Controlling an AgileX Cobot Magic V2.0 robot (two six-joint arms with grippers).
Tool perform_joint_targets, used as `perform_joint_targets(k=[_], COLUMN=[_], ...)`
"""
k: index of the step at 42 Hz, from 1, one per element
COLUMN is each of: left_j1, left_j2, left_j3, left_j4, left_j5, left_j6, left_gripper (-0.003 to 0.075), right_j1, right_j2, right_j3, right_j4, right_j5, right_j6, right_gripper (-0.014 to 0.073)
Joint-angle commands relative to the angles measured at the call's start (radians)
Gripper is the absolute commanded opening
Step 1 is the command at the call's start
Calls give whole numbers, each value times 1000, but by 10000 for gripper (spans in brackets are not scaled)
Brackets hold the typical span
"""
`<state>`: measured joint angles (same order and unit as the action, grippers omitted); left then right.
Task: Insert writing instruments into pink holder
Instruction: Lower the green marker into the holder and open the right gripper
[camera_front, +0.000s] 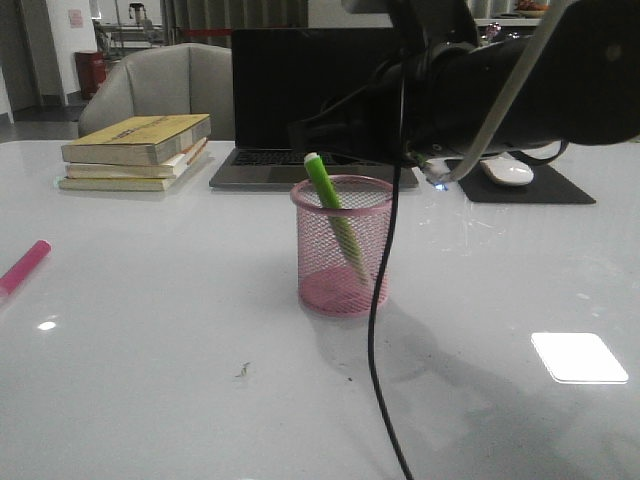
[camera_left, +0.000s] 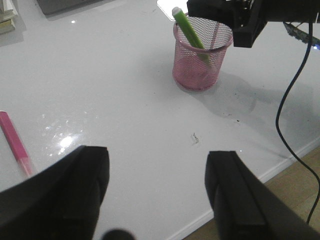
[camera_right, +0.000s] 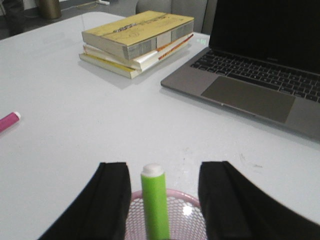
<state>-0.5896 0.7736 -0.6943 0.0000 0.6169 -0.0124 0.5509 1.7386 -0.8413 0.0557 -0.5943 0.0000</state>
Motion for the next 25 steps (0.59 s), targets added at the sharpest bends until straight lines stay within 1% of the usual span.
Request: perform_joint_targets(k=[1, 8, 15, 25], left_j1=[-5, -5, -5, -5], left_j2=[1, 1, 1, 1], left_j3=[-31, -31, -31, -31], left_j4=[-7, -7, -7, -7], left_j5=[-77, -77, -77, -77], left_j6=[4, 4, 4, 4], left_gripper=[477, 477, 477, 477], right_j1=[-2, -7, -7, -7], right_j2=[-104, -229, -403, -647], right_j3=[-50, -117, -173, -173], right_j4=[-2, -2, -3, -3], right_j5=[27, 335, 650, 976], right_j6=[-7, -38, -114, -116], right_gripper=[451, 451, 451, 451])
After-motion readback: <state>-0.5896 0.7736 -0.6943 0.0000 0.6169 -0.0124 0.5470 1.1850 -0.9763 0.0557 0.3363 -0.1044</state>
